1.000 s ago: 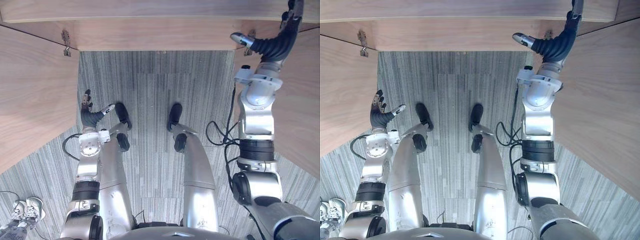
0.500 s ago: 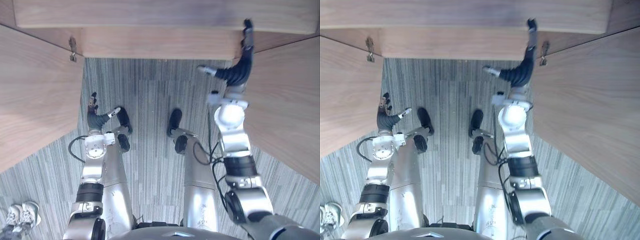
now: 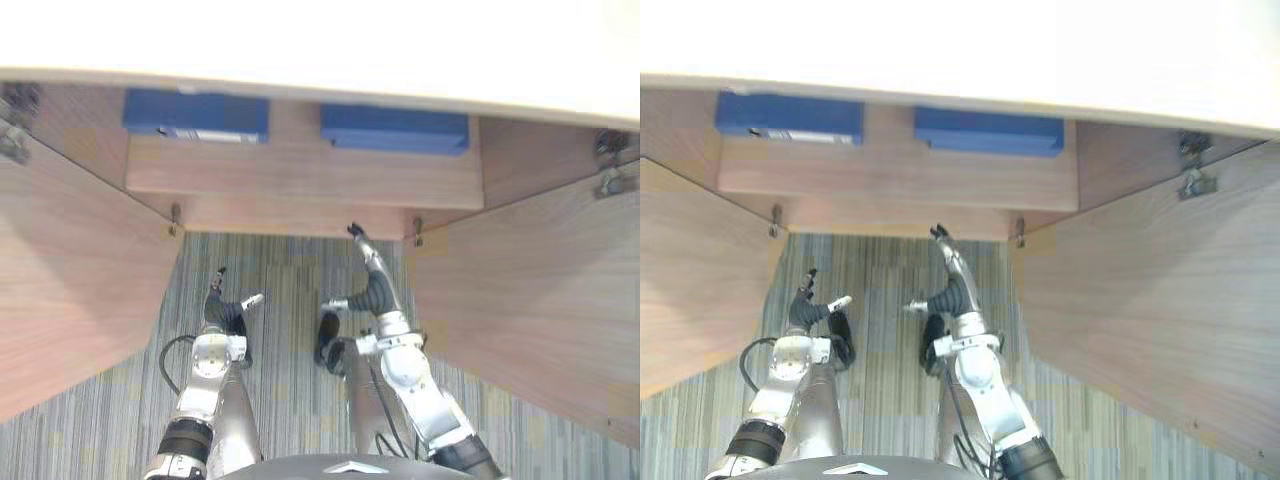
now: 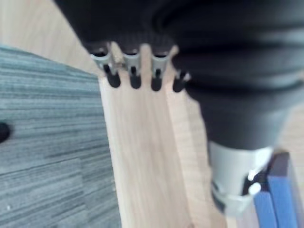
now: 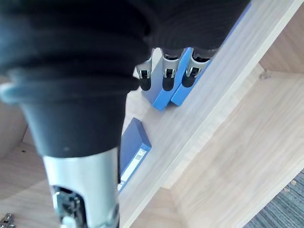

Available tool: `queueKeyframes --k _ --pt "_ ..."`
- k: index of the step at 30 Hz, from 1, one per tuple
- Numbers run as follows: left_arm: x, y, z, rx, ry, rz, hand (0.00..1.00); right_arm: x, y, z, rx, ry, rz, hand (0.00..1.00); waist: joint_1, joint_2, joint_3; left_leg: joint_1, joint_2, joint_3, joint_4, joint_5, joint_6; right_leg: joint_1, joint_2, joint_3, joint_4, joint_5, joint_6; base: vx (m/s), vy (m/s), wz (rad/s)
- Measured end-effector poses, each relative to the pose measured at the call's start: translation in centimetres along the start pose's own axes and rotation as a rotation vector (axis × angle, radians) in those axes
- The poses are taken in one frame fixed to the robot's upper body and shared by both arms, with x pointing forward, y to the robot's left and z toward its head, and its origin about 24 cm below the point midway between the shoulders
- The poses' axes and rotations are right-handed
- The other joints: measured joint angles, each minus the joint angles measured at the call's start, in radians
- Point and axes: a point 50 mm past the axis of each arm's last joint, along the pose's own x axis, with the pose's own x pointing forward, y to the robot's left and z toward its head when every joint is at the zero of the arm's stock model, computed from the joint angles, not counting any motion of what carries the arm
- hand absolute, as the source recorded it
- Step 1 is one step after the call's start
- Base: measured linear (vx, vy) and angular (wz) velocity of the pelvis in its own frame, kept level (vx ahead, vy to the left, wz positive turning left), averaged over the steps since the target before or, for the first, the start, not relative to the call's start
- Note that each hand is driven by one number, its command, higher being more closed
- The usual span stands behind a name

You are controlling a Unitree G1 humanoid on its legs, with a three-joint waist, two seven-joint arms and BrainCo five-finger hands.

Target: Walk over to the cabinet, pick up the folder, carry it to the office cabinet, place the folder inside the office cabinet, then close the office cabinet door

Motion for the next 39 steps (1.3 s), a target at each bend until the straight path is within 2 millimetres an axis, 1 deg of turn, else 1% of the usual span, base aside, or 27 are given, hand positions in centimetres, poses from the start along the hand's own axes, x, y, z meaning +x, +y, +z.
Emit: queueKeyframes --k 1,2,3,4,5,7,8,10,12,14,16,17,18,20,21,23,25,29,31,35,39 --pt "-0.2 -0.2 -0.6 0.006 0.021 -0.007 0.00 -0.3 0.4 -0.7 0.001 0.036 0.015 0.00 -0.002 0.000 -0.012 0.019 -0.006 0.000 -0.020 0.005 -0.001 0.020 0.001 0.002 -0.022 0.007 0.003 0.15 0.037 -0.09" --pt "-0.4 -0.3 -1.7 0.031 0.065 -0.025 0.00 -1.0 1.2 -2.6 -0.001 0.125 0.047 0.00 -0.005 -0.001 -0.032 0.065 -0.017 0.007 -0.069 0.018 -0.004 0.066 0.006 0.007 -0.080 0.028 0.008 0.09 0.030 -0.03" --pt "-0.6 -0.4 -2.3 0.040 0.087 -0.032 0.00 -1.3 1.6 -3.5 -0.003 0.169 0.061 0.00 -0.007 -0.001 -0.041 0.086 -0.023 0.010 -0.093 0.027 -0.008 0.089 0.010 0.007 -0.113 0.041 0.009 0.11 0.029 -0.07" --pt "-0.9 -0.5 -3.4 0.060 0.130 -0.050 0.00 -2.2 2.2 -5.4 -0.009 0.262 0.085 0.00 -0.012 -0.001 -0.061 0.130 -0.034 0.022 -0.149 0.051 -0.008 0.136 0.017 0.008 -0.190 0.076 0.013 0.11 0.013 -0.07" --pt "-1.1 -0.6 -4.2 0.086 0.162 -0.061 0.00 -3.1 2.5 -7.0 -0.014 0.347 0.096 0.00 -0.015 0.001 -0.065 0.180 -0.047 0.028 -0.210 0.075 -0.011 0.194 0.026 0.013 -0.269 0.114 0.018 0.13 0.012 -0.08" --pt "-1.7 -0.1 -5.5 0.132 0.206 -0.071 0.00 -4.4 2.5 -9.0 -0.023 0.455 0.117 0.00 -0.025 0.001 -0.070 0.253 -0.067 0.045 -0.288 0.104 -0.013 0.277 0.033 0.021 -0.382 0.169 0.021 0.10 0.021 -0.12" --pt "-1.8 0.0 -5.9 0.142 0.219 -0.076 0.00 -4.7 2.5 -9.5 -0.023 0.479 0.120 0.00 -0.028 0.001 -0.072 0.271 -0.071 0.051 -0.302 0.108 -0.013 0.295 0.033 0.025 -0.403 0.179 0.023 0.06 0.015 -0.17" --pt "-2.5 0.3 -7.2 0.177 0.268 -0.086 0.00 -6.0 2.2 -11.3 -0.005 0.585 0.111 0.00 -0.036 0.009 -0.097 0.324 -0.089 0.054 -0.343 0.117 -0.015 0.344 0.034 0.047 -0.458 0.208 0.028 0.03 0.006 -0.20" --pt "-2.9 0.5 -7.9 0.185 0.296 -0.089 0.00 -6.9 2.1 -12.2 0.008 0.648 0.107 0.00 -0.042 0.014 -0.111 0.356 -0.098 0.058 -0.364 0.120 -0.013 0.372 0.031 0.054 -0.481 0.218 0.031 0.00 0.019 -0.13" --pt "-3.6 0.7 -9.0 0.187 0.344 -0.085 0.00 -8.4 2.1 -13.5 0.043 0.756 0.089 0.00 -0.049 0.016 -0.141 0.402 -0.115 0.067 -0.408 0.135 -0.012 0.395 0.026 0.071 -0.498 0.228 0.034 -0.03 0.025 -0.16" --pt "-4.3 0.9 -10.0 0.190 0.391 -0.084 0.00 -9.3 2.1 -14.3 0.092 0.835 0.054 0.00 -0.050 0.015 -0.166 0.432 -0.129 0.077 -0.451 0.152 -0.009 0.396 0.022 0.093 -0.510 0.236 0.037 -0.06 0.028 -0.27" --pt "-4.6 1.0 -10.4 0.190 0.413 -0.083 0.00 -9.6 2.1 -14.5 0.119 0.865 0.035 0.00 -0.050 0.015 -0.166 0.455 -0.138 0.078 -0.477 0.160 -0.005 0.403 0.020 0.105 -0.516 0.239 0.038 -0.08 0.047 -0.39" --pt "-4.9 1.0 -11.0 0.187 0.446 -0.078 0.00 -10.1 2.1 -14.9 0.157 0.910 0.005 0.00 -0.056 0.015 -0.169 0.491 -0.155 0.076 -0.524 0.172 -0.010 0.416 0.016 0.120 -0.528 0.238 0.039 -0.07 0.047 -0.38" --pt "-5.5 1.0 -11.8 0.191 0.488 -0.085 0.00 -10.7 2.2 -15.3 0.190 0.958 -0.018 0.00 -0.057 0.016 -0.173 0.530 -0.171 0.069 -0.572 0.187 -0.009 0.426 0.014 0.133 -0.540 0.242 0.041 -0.06 0.049 -0.32" --pt "-6.0 0.8 -12.3 0.190 0.519 -0.090 0.00 -11.4 2.2 -15.5 0.209 0.989 -0.031 0.00 -0.060 0.019 -0.186 0.546 -0.183 0.052 -0.605 0.195 -0.007 0.427 0.014 0.141 -0.542 0.242 0.042 -0.05 0.051 -0.20" --pt "-6.3 0.6 -12.6 0.187 0.540 -0.094 0.00 -12.7 2.2 -16.0 0.236 1.052 -0.054 0.00 -0.061 0.016 -0.197 0.553 -0.188 0.050 -0.606 0.195 -0.007 0.436 0.012 0.151 -0.546 0.242 0.042 -0.02 0.034 -0.11" --pt "-6.4 0.6 -12.8 0.188 0.555 -0.097 0.00 -13.3 2.4 -16.3 0.289 1.105 -0.101 0.00 -0.067 0.015 -0.198 0.569 -0.192 0.050 -0.606 0.194 -0.006 0.456 0.010 0.152 -0.554 0.242 0.043 0.00 0.006 -0.03" --pt "-6.9 0.5 -13.4 0.194 0.593 -0.105 0.00 -14.2 2.7 -16.6 0.342 1.164 -0.134 0.00 -0.068 0.016 -0.220 0.584 -0.200 0.049 -0.607 0.187 0.000 0.480 0.003 0.156 -0.570 0.251 0.058 0.01 0.005 0.02" --pt "-7.1 0.4 -13.6 0.193 0.605 -0.108 0.00 -14.5 2.7 -16.6 0.368 1.181 -0.161 0.00 -0.068 0.017 -0.220 0.593 -0.204 0.050 -0.607 0.184 0.001 0.488 0.001 0.159 -0.569 0.251 0.060 0.05 0.005 -0.03" --pt "-7.9 0.2 -14.2 0.191 0.643 -0.117 0.00 -15.1 2.4 -17.0 0.416 1.232 -0.222 0.00 -0.071 0.020 -0.224 0.619 -0.210 0.067 -0.607 0.170 0.001 0.502 -0.001 0.181 -0.568 0.255 0.064 0.02 0.008 -0.14" --pt "-8.2 0.2 -14.4 0.174 0.659 -0.116 0.00 -15.4 1.6 -17.3 0.454 1.242 -0.305 0.00 -0.087 0.021 -0.224 0.639 -0.213 0.107 -0.606 0.155 -0.001 0.500 -0.001 0.220 -0.568 0.259 0.069 0.00 0.003 -0.29"
